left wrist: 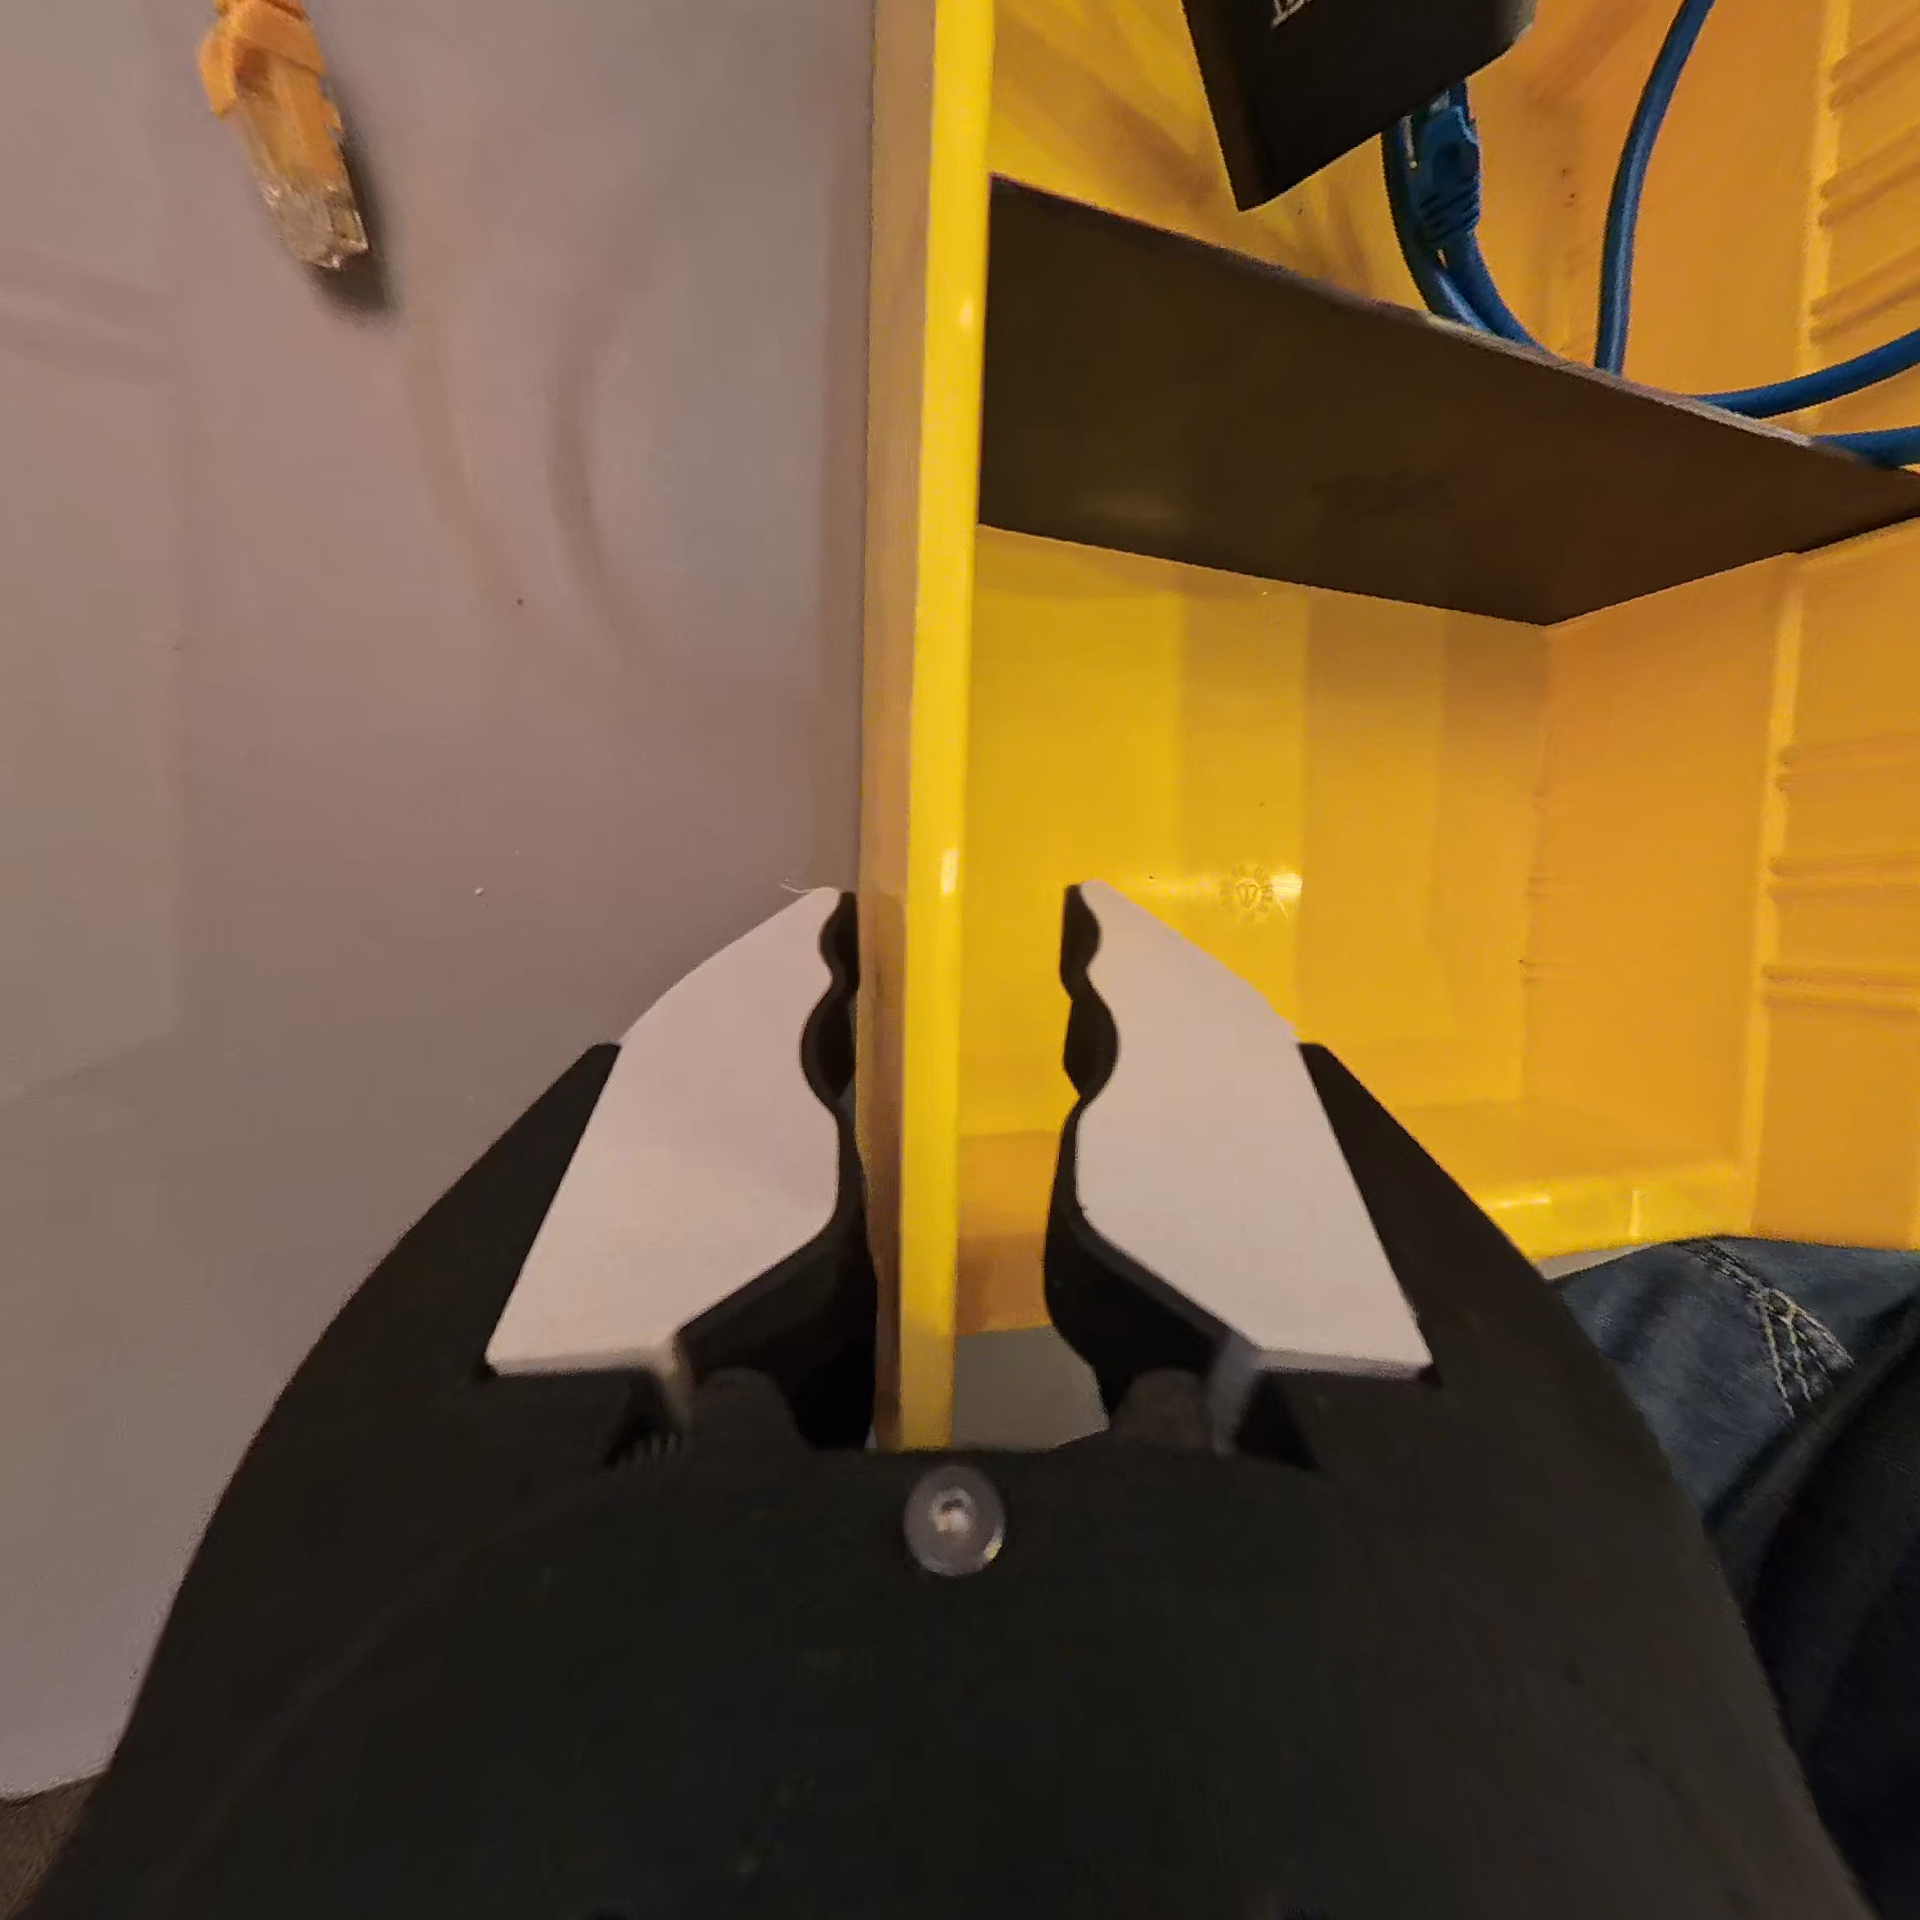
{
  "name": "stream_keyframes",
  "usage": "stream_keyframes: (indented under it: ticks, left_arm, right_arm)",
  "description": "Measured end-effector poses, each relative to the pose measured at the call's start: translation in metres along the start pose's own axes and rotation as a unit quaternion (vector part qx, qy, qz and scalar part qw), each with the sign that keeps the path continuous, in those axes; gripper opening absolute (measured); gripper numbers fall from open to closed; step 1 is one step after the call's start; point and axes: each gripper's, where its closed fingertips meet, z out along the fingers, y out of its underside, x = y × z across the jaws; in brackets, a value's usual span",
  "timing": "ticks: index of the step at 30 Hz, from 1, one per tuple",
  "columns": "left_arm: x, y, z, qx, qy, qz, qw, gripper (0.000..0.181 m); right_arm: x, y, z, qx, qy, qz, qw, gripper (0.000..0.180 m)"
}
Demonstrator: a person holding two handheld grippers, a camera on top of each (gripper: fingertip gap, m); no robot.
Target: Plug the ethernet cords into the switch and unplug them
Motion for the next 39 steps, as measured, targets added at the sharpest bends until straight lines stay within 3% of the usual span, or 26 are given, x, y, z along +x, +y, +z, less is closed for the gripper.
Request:
stream_keyframes:
  ticks: [7, 13, 16, 22, 26, 29, 30, 33, 35, 39]
  left_arm:
    - [0.005, -0.002, -0.002, 0.01, 0.014, 0.014, 1.0, 0.039]
    - [0.005, -0.016, -0.032, 0.08, 0.012, 0.019, 0.997, 0.045]
    - [0.005, -0.014, -0.036, 0.087, 0.019, 0.02, 0.996, 0.039]
    - [0.004, -0.012, -0.03, 0.077, 0.017, 0.023, 0.997, 0.028]
    - [0.004, -0.014, -0.037, 0.092, 0.024, 0.019, 0.995, 0.029]
    - [0.012, -0.029, -0.06, 0.153, 0.034, 0.033, 0.987, 0.032]
    - [0.02, -0.035, -0.071, 0.176, 0.048, 0.044, 0.982, 0.045]
    - [0.063, -0.05, -0.111, 0.254, 0.112, 0.102, 0.955, 0.045]
    - [0.087, -0.055, -0.13, 0.281, 0.124, 0.136, 0.942, 0.056]
    - [0.135, -0.06, -0.15, 0.312, 0.194, 0.175, 0.914, 0.044]
  right_arm:
    - [0.006, -0.008, -0.001, 0.026, 0.004, -0.008, 1.0, 0.007]
    - [0.011, -0.005, -0.01, 0.019, 0.006, -0.016, 1.0, 0.018]
    - [0.006, 0.0, -0.008, 0.01, -0.007, -0.011, 1.0, 0.004]
    - [0.003, 0.0, -0.01, 0.006, 0.013, -0.013, 1.0, 0.004]
    - [0.008, -0.007, -0.021, 0.023, 0.045, -0.02, 0.999, 0.024]
    - [0.007, -0.026, -0.041, 0.063, 0.072, -0.049, 0.994, 0.031]
    - [0.0, -0.036, -0.05, 0.079, 0.069, -0.066, 0.992, 0.031]
    - [-0.05, -0.073, -0.077, 0.137, 0.031, -0.155, 0.978, 0.021]
    - [-0.105, -0.098, -0.094, 0.178, -0.025, -0.209, 0.961, 0.016]
    - [-0.232, -0.119, -0.11, 0.217, -0.193, -0.274, 0.917, 0.015]
